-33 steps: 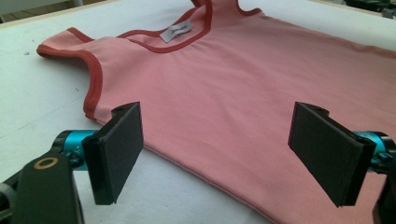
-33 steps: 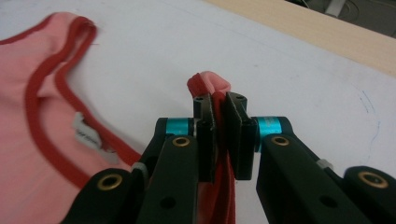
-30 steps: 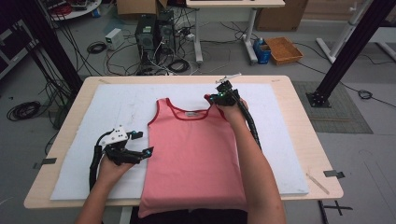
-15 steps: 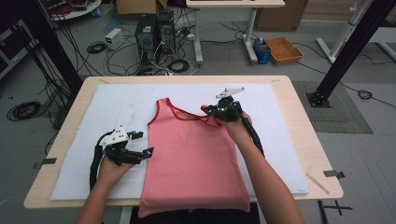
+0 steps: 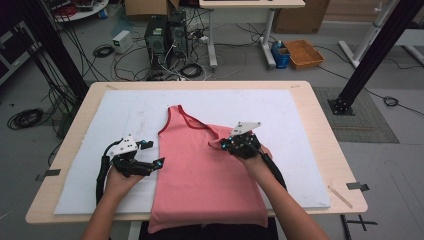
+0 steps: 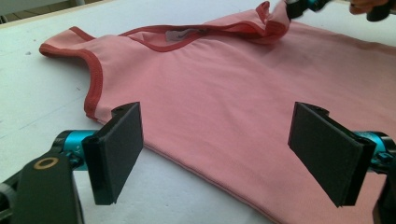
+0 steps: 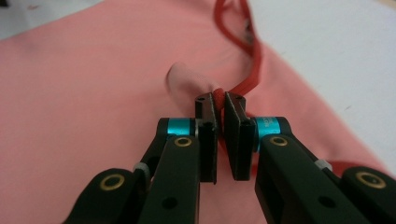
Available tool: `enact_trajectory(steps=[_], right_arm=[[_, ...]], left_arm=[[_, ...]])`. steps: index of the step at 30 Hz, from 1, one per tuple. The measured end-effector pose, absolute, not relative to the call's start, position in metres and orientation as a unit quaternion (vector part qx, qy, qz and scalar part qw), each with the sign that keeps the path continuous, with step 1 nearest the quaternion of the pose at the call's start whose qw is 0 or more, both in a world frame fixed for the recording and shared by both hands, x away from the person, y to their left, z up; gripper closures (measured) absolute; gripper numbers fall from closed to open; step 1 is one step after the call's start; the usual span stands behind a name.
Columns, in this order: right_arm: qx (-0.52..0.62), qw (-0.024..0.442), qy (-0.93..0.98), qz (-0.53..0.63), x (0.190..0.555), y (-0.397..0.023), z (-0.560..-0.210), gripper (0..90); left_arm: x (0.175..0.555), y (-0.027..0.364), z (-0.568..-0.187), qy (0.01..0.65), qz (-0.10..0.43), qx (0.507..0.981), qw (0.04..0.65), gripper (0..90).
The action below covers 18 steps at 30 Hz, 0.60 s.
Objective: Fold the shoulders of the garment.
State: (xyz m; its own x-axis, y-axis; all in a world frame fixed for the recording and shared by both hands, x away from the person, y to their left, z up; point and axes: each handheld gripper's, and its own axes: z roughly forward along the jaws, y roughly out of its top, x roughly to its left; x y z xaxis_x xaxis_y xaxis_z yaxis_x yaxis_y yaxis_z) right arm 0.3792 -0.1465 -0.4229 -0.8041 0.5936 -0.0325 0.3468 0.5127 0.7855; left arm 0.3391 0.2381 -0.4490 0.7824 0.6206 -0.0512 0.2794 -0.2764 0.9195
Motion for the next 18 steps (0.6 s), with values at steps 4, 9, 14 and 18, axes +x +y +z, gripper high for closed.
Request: enact_trajectory(steps=[4,9,14,18], right_arm=[[0.270,0.150,0.858,0.410,0.366,-0.150,-0.430,83.4],[0.281,0.152,0.838,0.443,0.354,-0.160,-0.423,70.0],[0.280,0.171,0.826,0.459,0.353,-0.165,-0.409,60.6],[0.284,0.164,0.830,0.451,0.358,-0.156,-0.412,48.9]], left_arm=[[0.339,0.237,-0.449,0.285,0.165,0.785,0.525,18.2],[0.339,0.237,-0.449,0.283,0.169,0.786,0.522,18.2],[0.339,0.237,-0.449,0.283,0.169,0.786,0.523,18.2],[0.338,0.237,-0.449,0.284,0.170,0.785,0.523,18.2]])
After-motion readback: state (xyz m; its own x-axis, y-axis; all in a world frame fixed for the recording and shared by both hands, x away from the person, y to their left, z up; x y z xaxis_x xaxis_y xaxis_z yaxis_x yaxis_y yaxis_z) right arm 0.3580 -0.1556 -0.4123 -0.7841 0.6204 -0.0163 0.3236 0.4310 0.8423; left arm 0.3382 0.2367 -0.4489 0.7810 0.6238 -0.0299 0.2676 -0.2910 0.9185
